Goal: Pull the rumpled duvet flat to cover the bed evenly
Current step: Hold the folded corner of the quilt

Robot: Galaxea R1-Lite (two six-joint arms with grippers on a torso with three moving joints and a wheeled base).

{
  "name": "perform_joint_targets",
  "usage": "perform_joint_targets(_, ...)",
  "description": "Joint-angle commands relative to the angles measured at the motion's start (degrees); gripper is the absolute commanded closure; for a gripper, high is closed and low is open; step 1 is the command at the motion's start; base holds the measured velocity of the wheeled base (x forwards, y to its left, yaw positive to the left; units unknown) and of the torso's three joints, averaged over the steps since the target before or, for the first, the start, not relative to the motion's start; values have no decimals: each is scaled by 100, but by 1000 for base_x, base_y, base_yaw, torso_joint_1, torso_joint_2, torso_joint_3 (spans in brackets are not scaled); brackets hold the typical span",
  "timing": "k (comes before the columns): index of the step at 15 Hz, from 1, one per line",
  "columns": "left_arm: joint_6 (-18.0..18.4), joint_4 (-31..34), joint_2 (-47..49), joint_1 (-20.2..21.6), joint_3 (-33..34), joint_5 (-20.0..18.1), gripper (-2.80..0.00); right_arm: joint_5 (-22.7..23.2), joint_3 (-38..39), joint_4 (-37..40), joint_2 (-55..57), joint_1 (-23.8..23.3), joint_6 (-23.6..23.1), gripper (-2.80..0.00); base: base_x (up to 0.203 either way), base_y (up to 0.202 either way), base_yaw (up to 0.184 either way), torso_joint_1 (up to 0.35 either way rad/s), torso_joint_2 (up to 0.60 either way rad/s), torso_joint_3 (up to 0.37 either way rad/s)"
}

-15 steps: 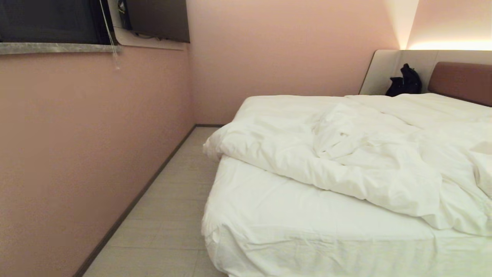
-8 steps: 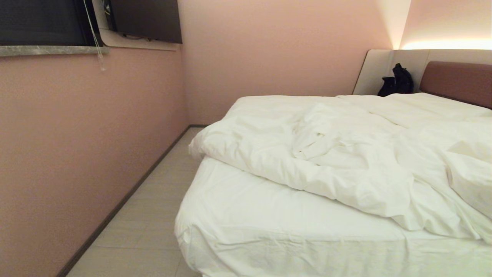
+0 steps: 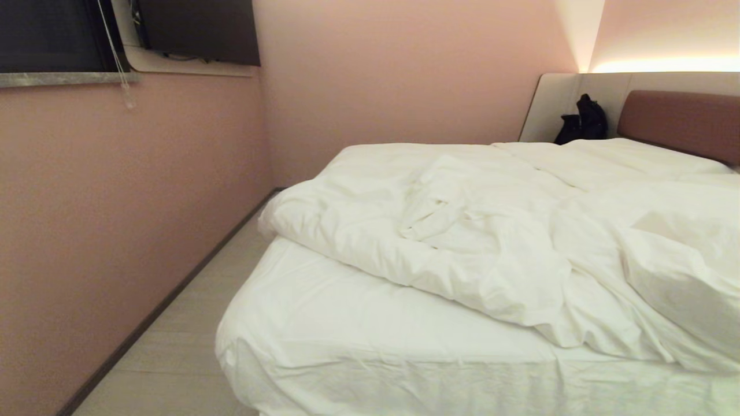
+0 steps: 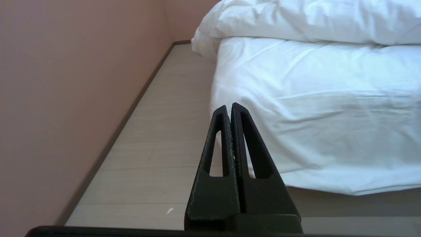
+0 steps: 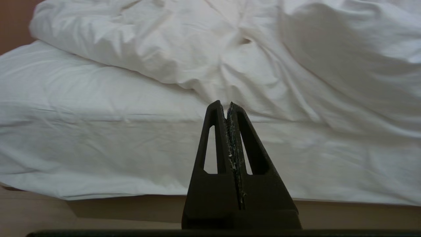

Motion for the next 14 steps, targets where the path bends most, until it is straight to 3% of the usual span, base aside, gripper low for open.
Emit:
perform_joint_targets(1, 9, 2, 0, 2, 0, -1, 0, 3, 0, -2, -2, 3, 6, 0, 0, -196, 0, -4, 5, 6)
perform_joint_targets(14, 9, 2, 9, 2, 0, -1, 0, -6, 0, -2, -2, 3, -3, 0, 0, -195, -1, 2, 1, 2)
